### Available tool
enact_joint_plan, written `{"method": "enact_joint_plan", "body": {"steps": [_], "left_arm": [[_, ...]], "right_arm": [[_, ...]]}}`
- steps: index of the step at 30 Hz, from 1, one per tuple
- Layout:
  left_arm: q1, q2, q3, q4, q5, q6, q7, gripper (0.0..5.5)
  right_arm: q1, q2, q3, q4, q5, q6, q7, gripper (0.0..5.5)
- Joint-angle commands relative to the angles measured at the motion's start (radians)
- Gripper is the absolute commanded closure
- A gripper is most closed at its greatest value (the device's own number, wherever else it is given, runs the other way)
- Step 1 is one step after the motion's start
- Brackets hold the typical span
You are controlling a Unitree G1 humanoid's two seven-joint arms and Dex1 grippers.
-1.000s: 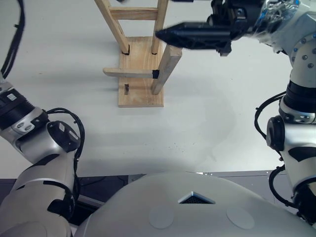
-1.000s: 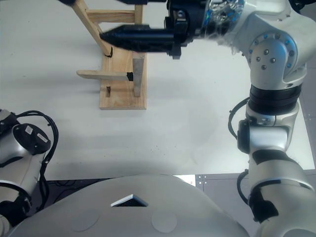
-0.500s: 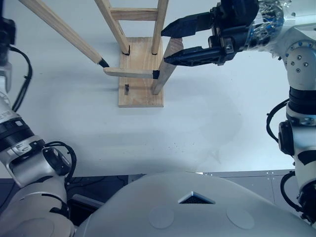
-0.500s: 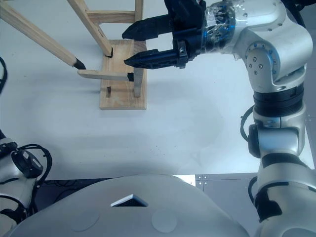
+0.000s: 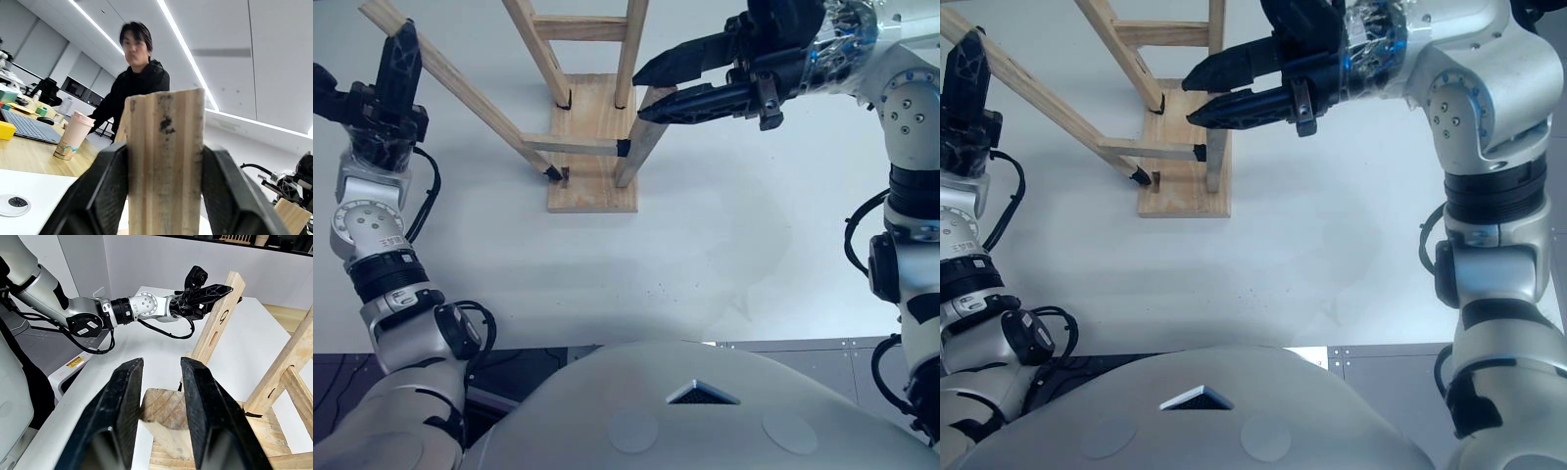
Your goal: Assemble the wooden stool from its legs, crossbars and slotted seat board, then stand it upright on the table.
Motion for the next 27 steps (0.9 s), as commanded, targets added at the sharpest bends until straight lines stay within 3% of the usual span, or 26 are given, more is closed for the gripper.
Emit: {"method": "enact_joint_plan", "body": {"steps": [1,5,8,16,20,27], "left_arm": [[0.092,0.018,-0.039,0.024,0.084,0.003,-0.034,3.49],[0.201,0.097,-0.108,-0.071,0.154,0.014,-0.091,3.49],[0.264,0.232,-0.146,-0.182,0.192,0.052,-0.143,3.49],[0.026,0.51,-0.287,-0.201,0.321,0.099,-0.285,3.49],[-0.079,0.558,-0.353,-0.169,0.38,0.094,-0.352,3.49],[-0.106,0.553,-0.372,-0.14,0.414,0.076,-0.376,3.49]], "right_arm": [[0.055,-0.042,0.055,0.007,-0.048,0.037,0.014,4.15],[0.07,-0.045,0.056,-0.012,-0.043,0.04,-0.001,4.15],[0.081,-0.043,0.051,-0.022,-0.037,0.043,-0.018,4.15],[0.101,-0.011,0.07,-0.037,-0.086,0.055,-0.148,4.15],[0.118,0.019,0.069,-0.055,-0.098,0.137,-0.31,4.15],[0.182,0.073,-0.038,-0.146,-0.002,0.282,-0.533,2.98]]}}
